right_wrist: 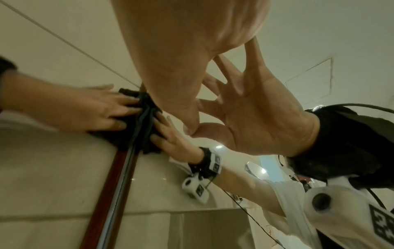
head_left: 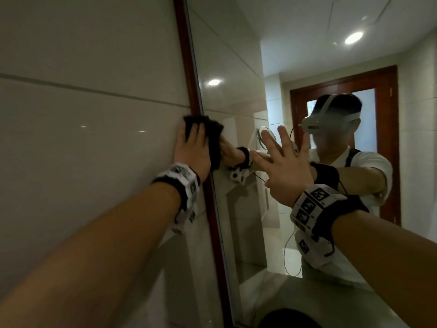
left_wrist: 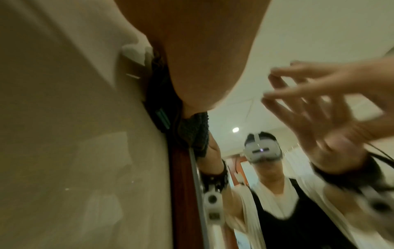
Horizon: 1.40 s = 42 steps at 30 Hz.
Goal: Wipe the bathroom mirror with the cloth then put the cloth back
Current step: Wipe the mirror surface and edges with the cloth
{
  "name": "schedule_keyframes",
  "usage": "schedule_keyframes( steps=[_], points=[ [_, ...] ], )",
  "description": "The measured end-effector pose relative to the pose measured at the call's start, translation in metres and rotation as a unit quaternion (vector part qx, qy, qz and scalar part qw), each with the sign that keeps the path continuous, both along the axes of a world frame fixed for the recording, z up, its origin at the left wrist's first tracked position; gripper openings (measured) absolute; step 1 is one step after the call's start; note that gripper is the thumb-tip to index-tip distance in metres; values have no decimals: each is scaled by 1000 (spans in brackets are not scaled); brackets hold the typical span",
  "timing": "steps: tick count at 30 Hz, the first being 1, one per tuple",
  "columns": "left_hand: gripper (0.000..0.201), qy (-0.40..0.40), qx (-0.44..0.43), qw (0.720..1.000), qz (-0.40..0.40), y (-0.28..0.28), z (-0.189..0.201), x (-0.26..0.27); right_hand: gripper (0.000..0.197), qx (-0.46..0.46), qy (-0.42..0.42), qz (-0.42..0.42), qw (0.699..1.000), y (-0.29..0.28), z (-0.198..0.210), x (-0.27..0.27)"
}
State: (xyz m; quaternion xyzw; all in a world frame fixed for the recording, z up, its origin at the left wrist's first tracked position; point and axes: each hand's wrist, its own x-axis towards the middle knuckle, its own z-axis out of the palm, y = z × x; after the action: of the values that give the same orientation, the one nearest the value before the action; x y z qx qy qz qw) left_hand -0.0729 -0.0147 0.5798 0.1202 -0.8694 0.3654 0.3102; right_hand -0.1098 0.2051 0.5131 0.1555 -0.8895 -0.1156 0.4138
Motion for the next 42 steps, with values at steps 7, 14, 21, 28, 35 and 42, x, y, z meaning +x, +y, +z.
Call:
schedule_keyframes(
  steps=[7, 14, 21, 28, 35, 42],
  points=[
    [73, 52, 43, 997, -27, 7, 54, -2, 99, 10, -5, 9, 1000, 0, -3, -4],
    [76, 28, 55, 998, -26, 6, 13, -5, 100, -7, 24, 33, 999, 1, -5, -7],
    [77, -60, 67, 996, -9, 10, -100, 5, 82, -15, 53, 65, 996, -4, -23, -12],
    [70, -126, 26, 992, -11, 4, -153, 17, 66, -28, 54, 65, 996, -8, -64, 11],
    [69, -132, -45, 989, -40, -5, -134, 23, 77, -5, 25, 34, 999, -4, -72, 7],
    [68, -28, 2, 999, -39, -4, -62, 4, 82, -4, 38, 36, 999, -5, -75, 4]
  ],
)
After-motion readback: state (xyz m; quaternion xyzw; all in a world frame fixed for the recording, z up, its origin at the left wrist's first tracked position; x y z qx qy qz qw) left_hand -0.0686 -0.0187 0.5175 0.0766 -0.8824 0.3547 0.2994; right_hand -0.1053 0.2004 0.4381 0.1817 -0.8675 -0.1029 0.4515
